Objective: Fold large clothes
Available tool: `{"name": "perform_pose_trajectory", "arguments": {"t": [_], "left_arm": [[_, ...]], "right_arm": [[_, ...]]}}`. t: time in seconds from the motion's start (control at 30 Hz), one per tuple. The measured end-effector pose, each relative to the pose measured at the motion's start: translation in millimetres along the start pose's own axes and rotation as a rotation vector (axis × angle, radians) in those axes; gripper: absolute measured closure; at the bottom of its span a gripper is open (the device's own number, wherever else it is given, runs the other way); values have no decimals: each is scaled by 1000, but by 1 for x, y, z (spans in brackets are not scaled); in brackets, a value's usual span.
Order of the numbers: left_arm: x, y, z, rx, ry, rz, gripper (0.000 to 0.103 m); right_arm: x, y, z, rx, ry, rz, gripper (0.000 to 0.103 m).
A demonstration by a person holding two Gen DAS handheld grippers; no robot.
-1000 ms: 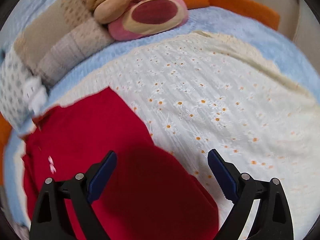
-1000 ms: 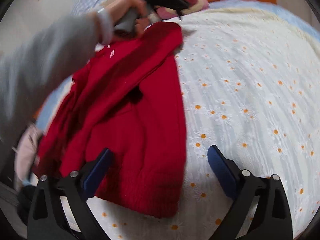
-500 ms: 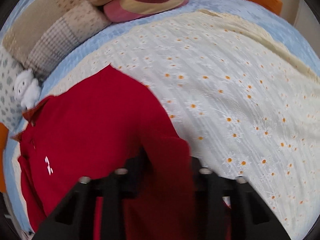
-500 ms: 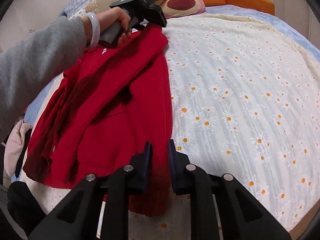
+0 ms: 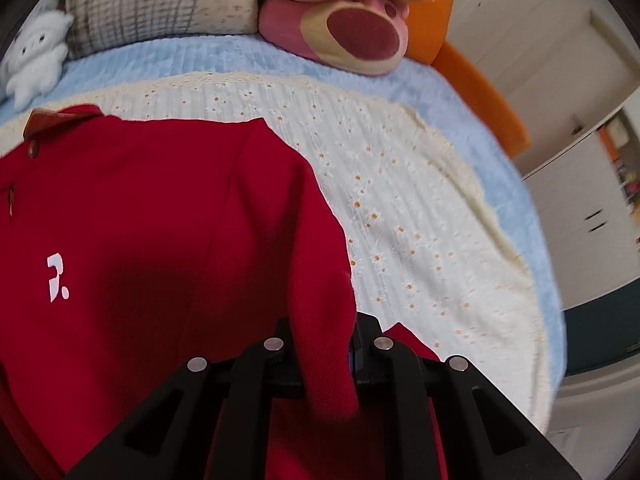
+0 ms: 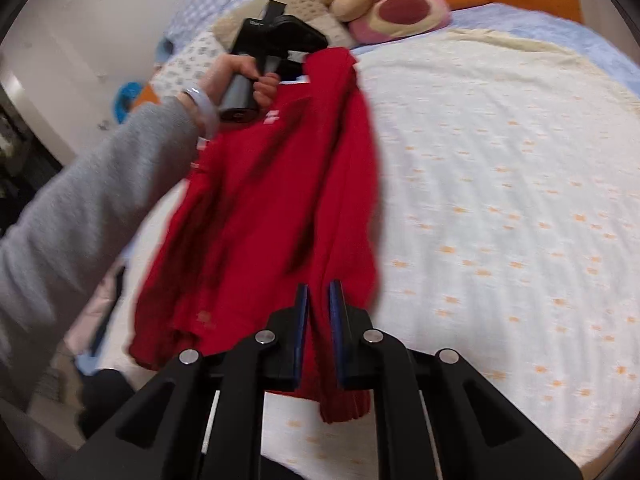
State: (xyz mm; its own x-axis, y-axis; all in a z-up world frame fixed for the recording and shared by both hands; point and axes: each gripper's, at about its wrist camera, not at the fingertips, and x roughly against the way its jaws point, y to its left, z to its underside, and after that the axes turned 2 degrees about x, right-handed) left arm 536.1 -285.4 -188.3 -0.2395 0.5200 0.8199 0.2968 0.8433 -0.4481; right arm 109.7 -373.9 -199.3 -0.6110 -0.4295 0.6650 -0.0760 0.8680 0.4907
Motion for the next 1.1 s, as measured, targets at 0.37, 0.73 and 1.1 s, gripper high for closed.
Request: {"name": "perform_pose_trajectory", "arguments": {"t": [0.37, 0.73, 1.1], "left_arm": [[66, 111, -6, 143, -68, 101, 87], [47, 149, 3, 200, -43, 78, 87], [83, 140, 3, 202, -91, 99, 90]], "right_arm": [[-5, 65, -19, 158, -41, -84, 94], [-29, -16, -4, 180, 85, 286, 34], [8, 23, -23, 188, 19, 95, 86]]}}
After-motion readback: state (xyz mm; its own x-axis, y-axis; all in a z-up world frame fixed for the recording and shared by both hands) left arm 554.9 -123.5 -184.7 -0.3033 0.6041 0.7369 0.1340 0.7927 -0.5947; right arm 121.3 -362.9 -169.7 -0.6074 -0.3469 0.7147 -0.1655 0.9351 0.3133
